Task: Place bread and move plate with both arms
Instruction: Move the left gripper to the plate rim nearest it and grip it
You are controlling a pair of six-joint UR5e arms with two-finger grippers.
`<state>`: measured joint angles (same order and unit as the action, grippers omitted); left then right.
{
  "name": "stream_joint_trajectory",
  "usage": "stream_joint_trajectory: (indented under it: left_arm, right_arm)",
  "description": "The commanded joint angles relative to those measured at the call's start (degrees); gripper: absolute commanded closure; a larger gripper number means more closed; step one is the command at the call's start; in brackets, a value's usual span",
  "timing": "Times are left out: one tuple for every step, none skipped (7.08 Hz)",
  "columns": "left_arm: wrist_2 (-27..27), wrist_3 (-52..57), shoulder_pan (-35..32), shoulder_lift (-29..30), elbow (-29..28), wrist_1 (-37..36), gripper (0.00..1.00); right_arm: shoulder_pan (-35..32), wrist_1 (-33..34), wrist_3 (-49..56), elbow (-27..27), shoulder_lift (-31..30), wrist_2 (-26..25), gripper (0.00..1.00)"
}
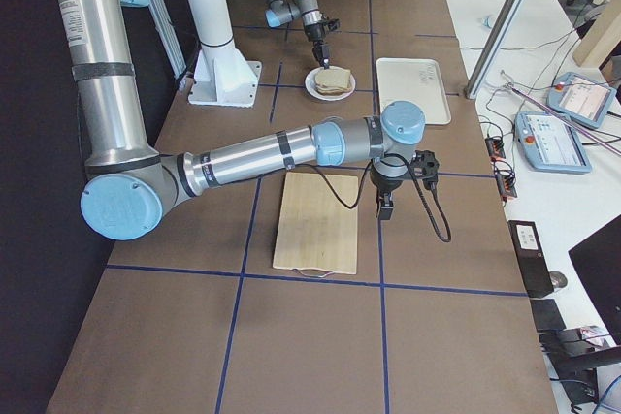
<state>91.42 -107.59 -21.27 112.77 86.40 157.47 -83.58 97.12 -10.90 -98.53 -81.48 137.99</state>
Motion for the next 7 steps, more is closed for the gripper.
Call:
stream_joint_trajectory:
  left_arm:
    - [0.0,0.0,0.3,0.2,-0.5,-0.2,0.58]
    - [-0.1,0.0,0.3,1.1,-1.7,-0.2,0.58]
    - [-0.1,0.0,0.3,1.9,-2.5,-0.1,0.58]
    - [-0.1,0.0,0.3,2.1,-2.6,-0.1,0.58]
    - [-0.1,0.0,0.3,2.1,-2.6,-0.2,0.61]
    - [-0.1,0.1,0.3,2.2,-2.6,-0.2,0.82]
    - [0.0,0.0,0.3,2.1,-2.5,-0.1,0.96]
  right_arm:
    - [0.0,0.0,0.0,0.0,0.0,0.0,0.0]
    - [-0.1,0.0,0.0,0.0,0.0,0.1,0.0]
    - [0.0,0.0,0.0,0.0,0.0,0.1,0.0]
    - [0.0,0.0,0.0,0.0,-0.1,0.1,0.0]
    - [0.0,0.1,0.0,0.0,-0.1,0.1,0.0]
    - [-0.1,0.1,0.0,0.0,-0.3,0.2,0.0]
    - [0.0,0.1,0.0,0.0,-0.5,0.4,0.0]
